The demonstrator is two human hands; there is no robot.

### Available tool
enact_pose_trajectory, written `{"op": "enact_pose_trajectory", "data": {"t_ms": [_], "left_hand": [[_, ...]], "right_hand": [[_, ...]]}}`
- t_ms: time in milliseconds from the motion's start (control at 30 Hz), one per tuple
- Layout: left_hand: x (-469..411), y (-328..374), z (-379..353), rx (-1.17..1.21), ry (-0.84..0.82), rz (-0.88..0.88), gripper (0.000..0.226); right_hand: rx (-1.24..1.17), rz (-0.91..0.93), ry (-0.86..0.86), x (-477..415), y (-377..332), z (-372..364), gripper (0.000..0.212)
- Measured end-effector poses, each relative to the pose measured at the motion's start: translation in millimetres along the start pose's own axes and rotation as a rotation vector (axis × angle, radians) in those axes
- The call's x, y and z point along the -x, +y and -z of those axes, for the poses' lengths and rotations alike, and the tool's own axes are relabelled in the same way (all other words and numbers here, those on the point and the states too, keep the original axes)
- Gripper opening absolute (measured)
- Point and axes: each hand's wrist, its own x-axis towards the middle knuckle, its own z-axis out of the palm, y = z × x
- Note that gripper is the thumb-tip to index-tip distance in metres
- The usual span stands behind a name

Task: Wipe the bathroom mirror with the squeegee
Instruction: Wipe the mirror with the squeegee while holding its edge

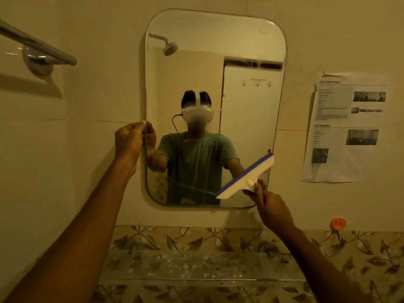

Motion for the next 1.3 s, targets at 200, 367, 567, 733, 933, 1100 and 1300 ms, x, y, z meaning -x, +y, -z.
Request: {"op": "enact_pose_trajectory", "data": {"t_ms": [200, 367, 567, 733, 933, 1100, 1300], "left_hand": [[5, -6, -3, 0.02, 0.037, -0.008, 0.016], [7, -6, 1, 0.033, 0.013, -0.01, 0.016], [6, -4, 11, 0.023, -0.064, 0.034, 0.023], [7, -8, 19, 0.003, -0.1, 0.104, 0.03], [13, -14, 18, 0.01, -0.088, 0.121, 0.028], [16, -17, 11, 0.051, -0.013, 0.117, 0.024], [19, -22, 5, 0.1, 0.064, 0.104, 0.023]], "right_hand": [[-0.18, -0.114, 0.046, 21, -8, -11, 0.065], [-0.146, 0.016, 0.096, 28, -26, -23, 0.06], [0.332, 0.448, -0.16, 15, -120, -75, 0.052], [0.466, 0.58, -0.205, -3, -168, -95, 0.067], [0.542, 0.553, -0.18, -9, -163, -101, 0.072], [0.613, 0.52, -0.204, -3, -134, -84, 0.078], [0.668, 0.459, -0.233, -4, -89, -54, 0.073]]}}
